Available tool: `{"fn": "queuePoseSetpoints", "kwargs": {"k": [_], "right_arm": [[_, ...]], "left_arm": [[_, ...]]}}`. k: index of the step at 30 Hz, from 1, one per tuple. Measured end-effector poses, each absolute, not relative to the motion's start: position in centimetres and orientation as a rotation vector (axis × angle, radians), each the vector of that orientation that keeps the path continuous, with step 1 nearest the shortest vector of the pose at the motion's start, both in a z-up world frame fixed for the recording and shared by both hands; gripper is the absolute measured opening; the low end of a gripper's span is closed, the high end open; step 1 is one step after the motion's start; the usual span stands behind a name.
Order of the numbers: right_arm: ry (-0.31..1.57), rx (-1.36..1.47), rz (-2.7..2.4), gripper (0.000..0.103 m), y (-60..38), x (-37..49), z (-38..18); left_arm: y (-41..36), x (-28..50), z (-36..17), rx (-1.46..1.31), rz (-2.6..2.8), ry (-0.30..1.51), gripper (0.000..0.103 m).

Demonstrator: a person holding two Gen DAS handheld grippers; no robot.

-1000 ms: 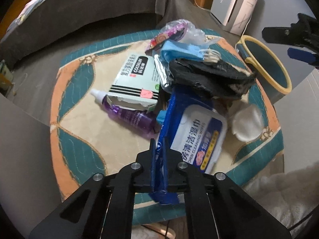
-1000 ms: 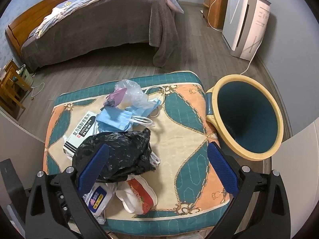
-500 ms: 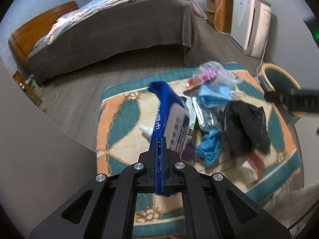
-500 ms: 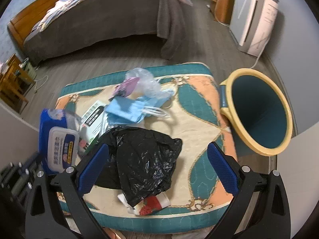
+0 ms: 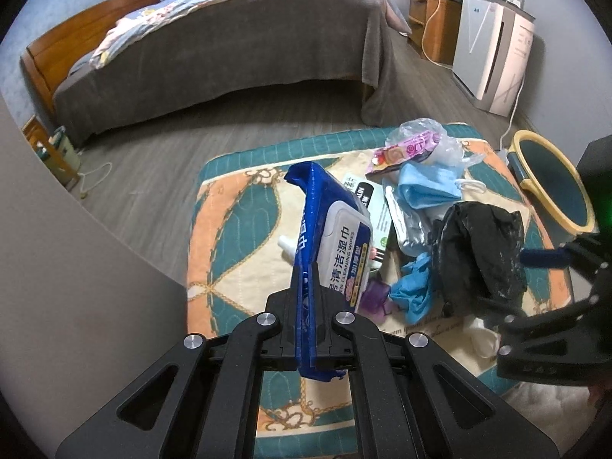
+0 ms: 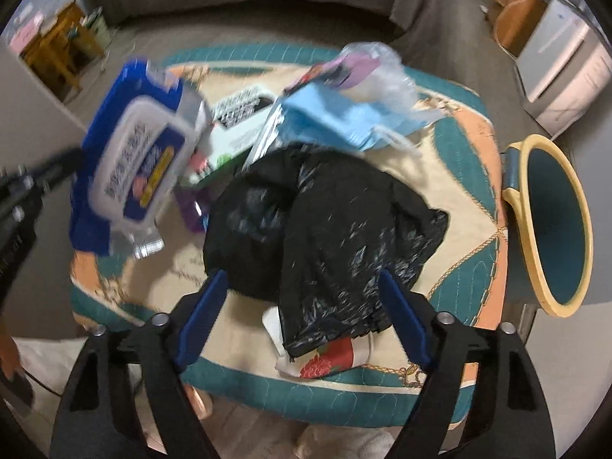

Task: Collect trash
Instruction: 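Grasp the black plastic bag with the right tool and lift it, then carry the black bag and wipe pack over the bin and release both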

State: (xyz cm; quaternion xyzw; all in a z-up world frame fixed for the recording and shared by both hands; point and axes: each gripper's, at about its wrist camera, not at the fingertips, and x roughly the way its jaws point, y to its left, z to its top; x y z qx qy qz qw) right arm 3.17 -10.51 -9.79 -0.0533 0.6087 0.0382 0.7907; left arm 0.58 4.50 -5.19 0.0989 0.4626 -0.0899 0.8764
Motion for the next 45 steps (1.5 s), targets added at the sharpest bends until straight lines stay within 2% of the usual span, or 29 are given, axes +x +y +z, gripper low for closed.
{"fn": "queuePoseSetpoints", "kwargs": {"k": [2,4,6,19,28,35,45], "right_arm": [[1.345,-0.133,0.074,0.051,-10.7,3.2,-10.5],[1.364,-0.134,0.071,0.02,-11.0,3.1,-10.8],[1.341,-0.122,0.072,0.003,-11.2,3.0,-10.1],[1.071,0.146,0.055,0.001,-17.5,2.7,-1.0],[0.913,0.196,-0.044,0.001,-23.8,2.8,3.0],[0.834,0.216,-0.132,0.001,-28.9,3.0,3.9],[0.869,0.285,-0.275,0.001,-37.1,3.0,1.4]], "left_arm": [[4.5,0.5,-5.3,0.207,-0.192,0.967,0.003],[4.3,0.5,-5.3,0.214,-0.196,0.965,0.003],[4.2,0.3,-5.3,0.223,-0.2,0.96,0.003],[2.6,-1.2,-2.0,0.277,-0.238,0.802,0.003],[-0.4,-1.7,1.8,0.237,-0.321,0.706,0.003],[-5.2,-1.1,3.8,0.233,-0.403,0.674,0.003],[-13.2,1.3,4.4,0.253,-0.525,0.677,0.003]]}}
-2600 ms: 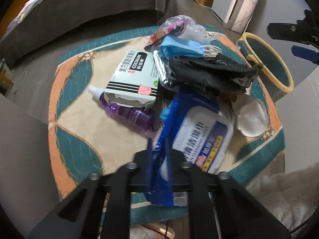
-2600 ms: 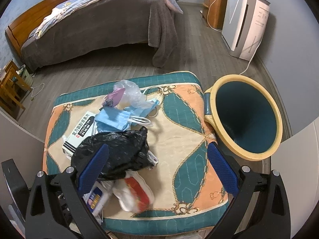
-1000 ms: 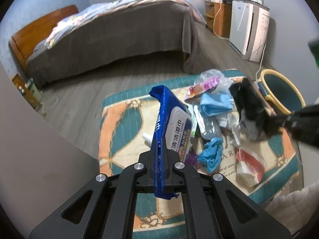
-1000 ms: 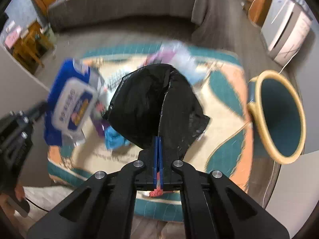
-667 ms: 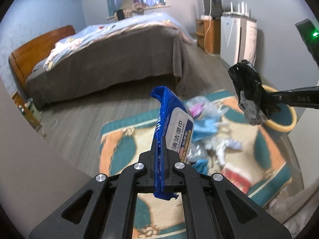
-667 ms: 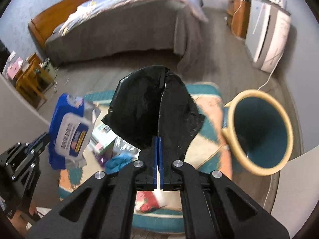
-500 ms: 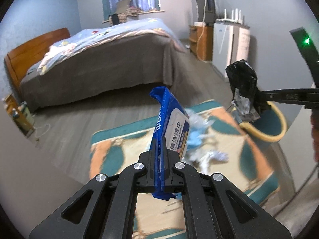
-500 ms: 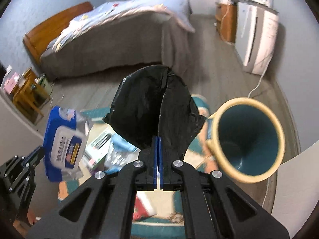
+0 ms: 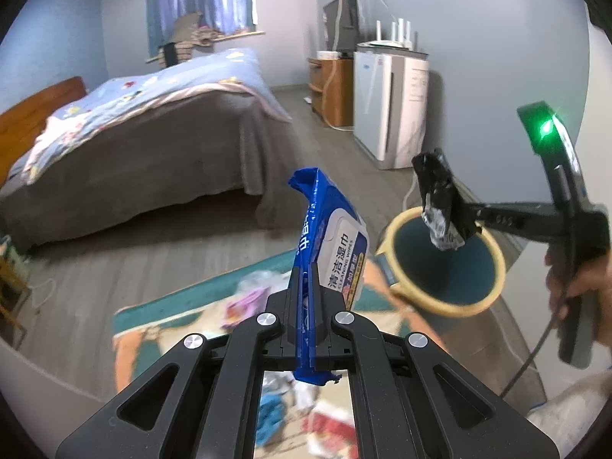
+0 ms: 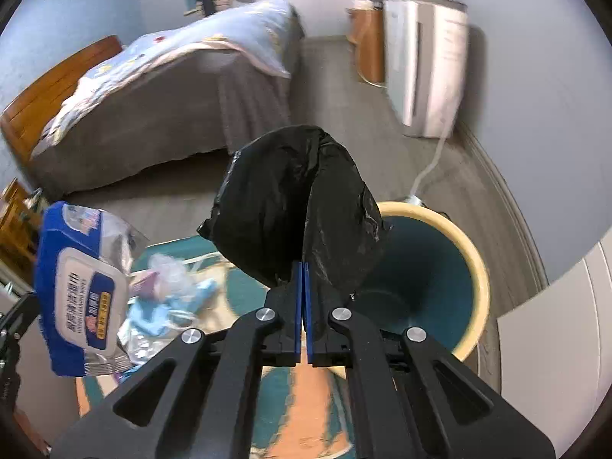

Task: Collect trash
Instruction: 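Carry the black bag and wipe pack over the bin and release both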

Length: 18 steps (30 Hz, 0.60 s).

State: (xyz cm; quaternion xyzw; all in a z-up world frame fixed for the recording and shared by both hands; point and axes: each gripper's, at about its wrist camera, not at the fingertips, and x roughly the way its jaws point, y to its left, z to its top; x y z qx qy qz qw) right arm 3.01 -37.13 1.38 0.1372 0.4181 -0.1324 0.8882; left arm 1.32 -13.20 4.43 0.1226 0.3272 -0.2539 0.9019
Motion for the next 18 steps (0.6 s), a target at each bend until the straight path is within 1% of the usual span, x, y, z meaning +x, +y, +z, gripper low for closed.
{"fn": "queuePoseSetpoints", "kwargs": {"k": [9,18], "right_arm": [[0.922,0.421,-0.412,0.001,-44.4,1.5,-2.3],[0.961,0.457,-0.478,0.001,-45.8,1.3,-3.9]], "left_arm": [[-20.8,3.3,2.1,0.3,-0.62,0.752,0.003],[-27.5,5.3,-0.6,0.327,-0.658,0.814,0.003]]}}
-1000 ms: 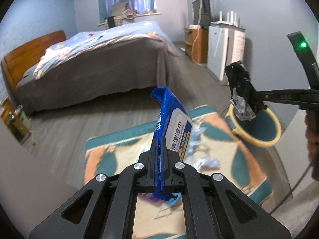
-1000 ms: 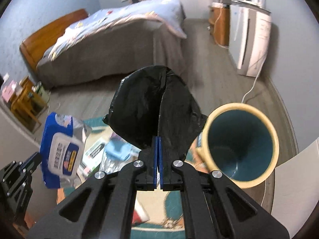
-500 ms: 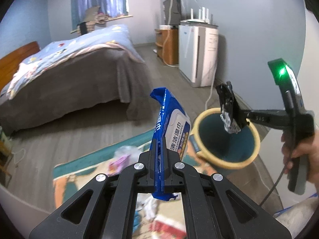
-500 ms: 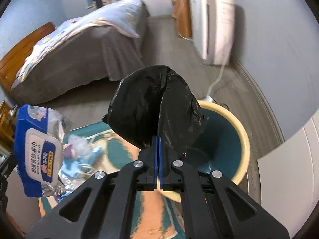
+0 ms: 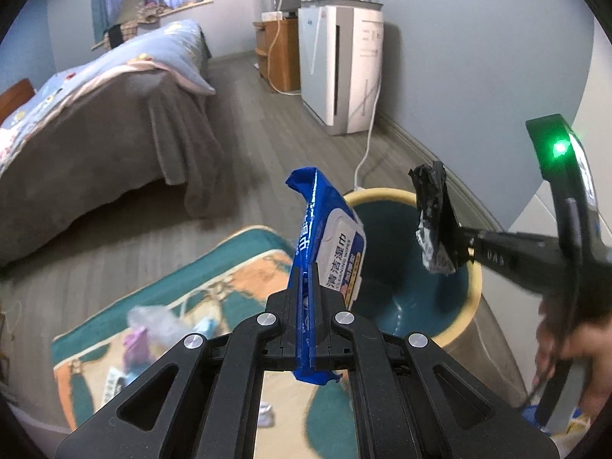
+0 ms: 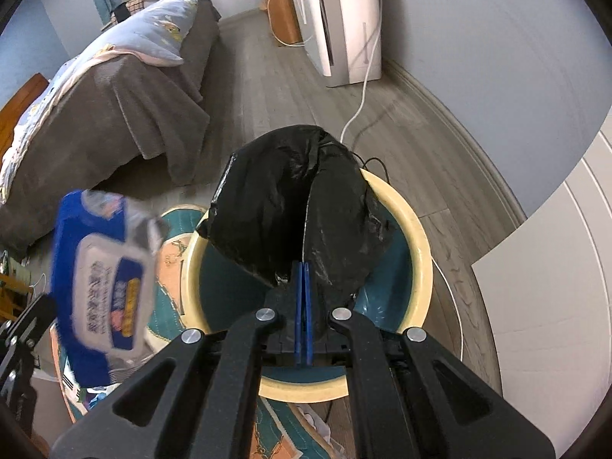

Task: Collect trash
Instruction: 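Carry the black bag and wipe pack over the bin and release both, then move both open tools back over the trash on the mat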

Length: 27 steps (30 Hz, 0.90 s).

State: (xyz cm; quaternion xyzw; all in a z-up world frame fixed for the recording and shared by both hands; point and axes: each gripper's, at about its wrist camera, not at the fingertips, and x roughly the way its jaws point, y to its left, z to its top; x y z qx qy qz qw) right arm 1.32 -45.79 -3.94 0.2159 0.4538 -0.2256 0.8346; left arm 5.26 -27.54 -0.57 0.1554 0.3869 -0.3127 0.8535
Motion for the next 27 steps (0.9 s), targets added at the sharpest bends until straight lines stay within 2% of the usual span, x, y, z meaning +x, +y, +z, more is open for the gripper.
{"fn": "queuePoseSetpoints", "kwargs": {"k": [12,14,16,18,19,21,22,23,24,26,27], "right_arm": [[0.932,0.465,-0.504,0.003,-46.1,1.4,-3.7],[0.937,0.461,-0.502,0.009,-46.0,1.5,-3.8],[0.939,0.464,-0.505,0.031,-46.0,1.5,-3.8],[0.931,0.455,-0.514,0.042,-46.0,1.4,-3.6],[0.927,0.447,-0.517,0.044,-45.9,1.5,-3.4],[0.923,0.439,-0.516,0.057,-45.8,1.6,-3.4],[0.921,0.436,-0.513,0.066,-45.7,1.6,-3.3],[0.918,0.428,-0.511,0.07,-45.5,1.7,-3.2],[0.914,0.419,-0.512,0.078,-45.4,1.8,-3.0],[0.902,0.399,-0.509,0.089,-45.0,1.9,-2.6],[0.897,0.394,-0.504,0.093,-44.8,2.0,-2.5]], "left_arm": [[-31.2,5.4,-0.3,0.342,-0.696,0.745,0.005],[-31.1,5.6,-0.1,0.343,-0.689,0.74,0.005],[-30.5,5.8,0.0,0.337,-0.67,0.739,0.009],[-29.8,5.9,0.2,0.329,-0.658,0.737,0.015],[-29.5,5.9,0.3,0.33,-0.653,0.734,0.022],[-28.8,5.8,0.6,0.334,-0.638,0.716,0.037],[-28.2,5.7,0.8,0.336,-0.629,0.704,0.049],[-27.6,5.6,1.0,0.334,-0.621,0.696,0.059],[-26.8,5.5,1.2,0.326,-0.61,0.687,0.064],[-25.6,5.4,1.8,0.307,-0.592,0.67,0.085],[-24.7,5.2,2.2,0.295,-0.575,0.655,0.089]]}}
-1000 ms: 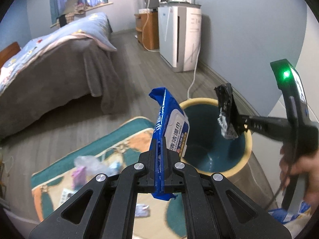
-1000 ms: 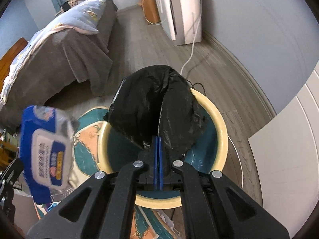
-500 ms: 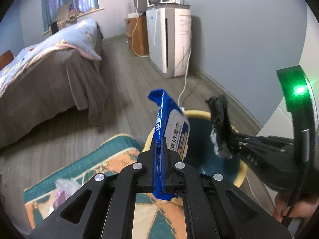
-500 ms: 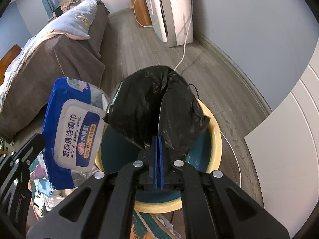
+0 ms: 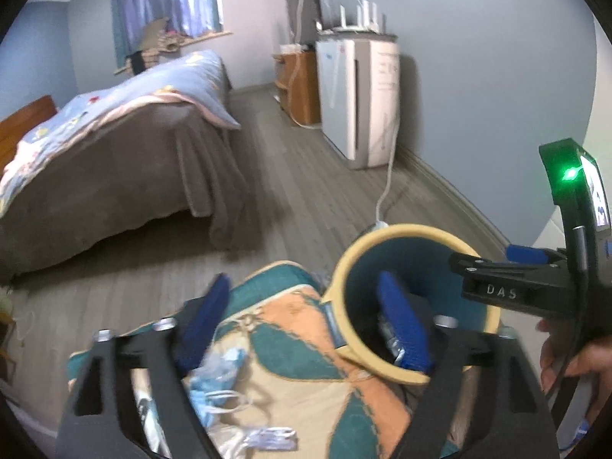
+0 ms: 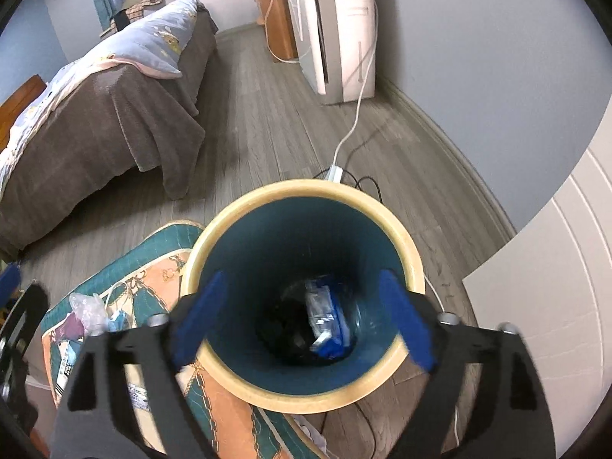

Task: Collect trash
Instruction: 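Move both open tools back over the trash on the mat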

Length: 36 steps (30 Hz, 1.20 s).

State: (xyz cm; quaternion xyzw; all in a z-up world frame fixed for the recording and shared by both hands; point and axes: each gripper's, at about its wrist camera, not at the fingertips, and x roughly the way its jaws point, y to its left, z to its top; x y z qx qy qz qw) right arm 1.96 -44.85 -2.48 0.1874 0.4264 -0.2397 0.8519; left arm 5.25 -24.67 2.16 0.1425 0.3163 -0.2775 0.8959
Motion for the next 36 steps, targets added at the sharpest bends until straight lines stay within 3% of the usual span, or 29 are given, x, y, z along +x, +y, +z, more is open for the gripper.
{"fn": "queuePoseSetpoints", "kwargs": {"k": [2,10,36], "right_arm": [[0.89,0.386,-0.492,0.096,-44.5,2.2,-2.2],[0.902,0.31,-0.473,0.097,-42.8,3.0,-1.8],[0.843,0.046,-0.296,0.097,-26.3,2.0,2.9]], "left_arm": [[-23.7,5.1,2.7,0.289,-0.559,0.64,0.094],[-17.1,4.4,4.0,0.267,-0.484,0.649,0.097],[2.0,1.1,2.5,0.128,-0.147,0.681,0.098]]}}
